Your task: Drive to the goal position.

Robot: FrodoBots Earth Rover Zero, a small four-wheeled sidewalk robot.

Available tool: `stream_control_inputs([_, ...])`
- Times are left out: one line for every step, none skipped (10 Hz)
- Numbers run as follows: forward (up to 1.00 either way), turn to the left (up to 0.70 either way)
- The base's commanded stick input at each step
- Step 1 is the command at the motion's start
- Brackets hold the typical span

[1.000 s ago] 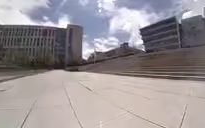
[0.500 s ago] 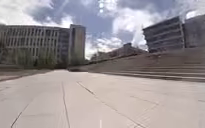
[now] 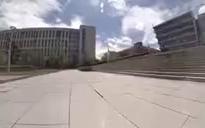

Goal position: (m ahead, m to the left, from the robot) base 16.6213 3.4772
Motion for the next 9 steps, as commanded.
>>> stream_control_inputs([0.7,0.01])
stream_control_inputs([0.7,0.02])
stream_control_inputs([0.7,0.01])
stream_control_inputs([0.7,0.0])
stream_control_inputs([0.7,0.0])
stream_control_inputs([0.7,0.0])
stream_control_inputs([0.7,0.0])
stream_control_inputs([0.7,0.02])
stream_control_inputs([0.7,0.09])
